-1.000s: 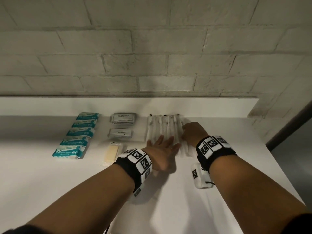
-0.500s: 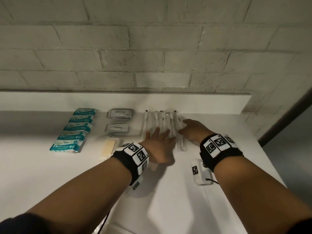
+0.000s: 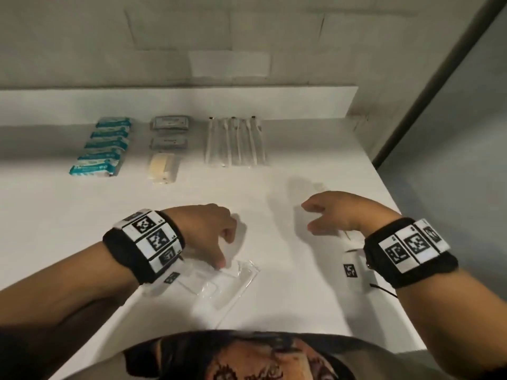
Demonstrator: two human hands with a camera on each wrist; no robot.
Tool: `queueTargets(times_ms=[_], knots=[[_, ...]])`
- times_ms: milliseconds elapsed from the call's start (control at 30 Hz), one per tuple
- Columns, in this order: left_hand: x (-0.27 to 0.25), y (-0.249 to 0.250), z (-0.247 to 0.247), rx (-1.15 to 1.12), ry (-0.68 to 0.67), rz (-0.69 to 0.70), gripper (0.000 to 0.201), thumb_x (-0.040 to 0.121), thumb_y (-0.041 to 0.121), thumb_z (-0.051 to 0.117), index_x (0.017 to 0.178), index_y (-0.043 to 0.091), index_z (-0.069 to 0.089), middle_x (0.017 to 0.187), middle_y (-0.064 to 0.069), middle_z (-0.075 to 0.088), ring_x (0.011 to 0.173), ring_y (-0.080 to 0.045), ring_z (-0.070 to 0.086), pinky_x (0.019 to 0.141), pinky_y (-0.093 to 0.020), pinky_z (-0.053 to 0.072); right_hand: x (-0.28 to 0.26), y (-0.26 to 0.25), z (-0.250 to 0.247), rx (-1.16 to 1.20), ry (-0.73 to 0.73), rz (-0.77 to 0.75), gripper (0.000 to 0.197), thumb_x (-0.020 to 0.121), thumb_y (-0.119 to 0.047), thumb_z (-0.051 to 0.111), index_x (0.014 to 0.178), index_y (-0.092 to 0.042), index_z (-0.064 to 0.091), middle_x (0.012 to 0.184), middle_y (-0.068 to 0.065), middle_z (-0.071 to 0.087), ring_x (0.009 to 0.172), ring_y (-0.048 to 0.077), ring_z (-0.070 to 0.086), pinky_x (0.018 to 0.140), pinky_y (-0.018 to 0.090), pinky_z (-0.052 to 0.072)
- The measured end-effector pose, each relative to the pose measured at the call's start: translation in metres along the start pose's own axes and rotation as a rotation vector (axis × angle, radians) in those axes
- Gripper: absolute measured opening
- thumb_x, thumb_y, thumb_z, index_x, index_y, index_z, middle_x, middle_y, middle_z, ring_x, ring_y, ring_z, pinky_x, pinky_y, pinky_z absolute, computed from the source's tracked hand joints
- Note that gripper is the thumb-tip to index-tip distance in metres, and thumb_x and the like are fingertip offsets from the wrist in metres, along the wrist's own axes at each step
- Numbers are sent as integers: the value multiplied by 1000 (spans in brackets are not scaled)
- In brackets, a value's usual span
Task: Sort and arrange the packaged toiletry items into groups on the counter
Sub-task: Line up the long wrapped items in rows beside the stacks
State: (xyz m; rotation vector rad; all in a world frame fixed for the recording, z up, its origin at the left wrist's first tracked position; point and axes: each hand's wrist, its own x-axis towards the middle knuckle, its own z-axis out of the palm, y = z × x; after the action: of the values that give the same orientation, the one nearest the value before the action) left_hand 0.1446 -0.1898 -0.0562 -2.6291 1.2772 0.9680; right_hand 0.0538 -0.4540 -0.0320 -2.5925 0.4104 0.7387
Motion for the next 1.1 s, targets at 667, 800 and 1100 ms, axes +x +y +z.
queueTargets(times_ms=[667, 800, 1100], knots=[[-19, 43, 7, -32, 446, -77, 19, 97, 34, 44, 108, 19, 45, 95, 6, 61, 86, -24, 57, 74, -32, 44, -5, 31, 29, -41, 137, 194, 44, 80, -18, 71, 116, -11, 48, 100, 7, 62, 78, 22, 64, 64, 29, 52], [-47, 24, 5, -55, 581, -197, 31, 100, 39, 41, 119, 14, 43, 100, -9, 64, 81, -27, 53, 67, -32, 36, -7, 6, 40, -210, 135, 72, 24, 84, -11, 53, 108, -9, 55, 96, 6, 60, 79, 21, 56, 62, 28, 43], [-103, -59, 46, -115, 141, -510, 55, 71, 55, 75, 105, 22, 46, 106, 5, 58, 91, -19, 51, 74, -31, 37, -39, -83, 93, -324, 36, -550, 35, 76, -25, 71, 101, -38, 51, 96, -23, 38, 84, 6, 48, 63, 20, 37]])
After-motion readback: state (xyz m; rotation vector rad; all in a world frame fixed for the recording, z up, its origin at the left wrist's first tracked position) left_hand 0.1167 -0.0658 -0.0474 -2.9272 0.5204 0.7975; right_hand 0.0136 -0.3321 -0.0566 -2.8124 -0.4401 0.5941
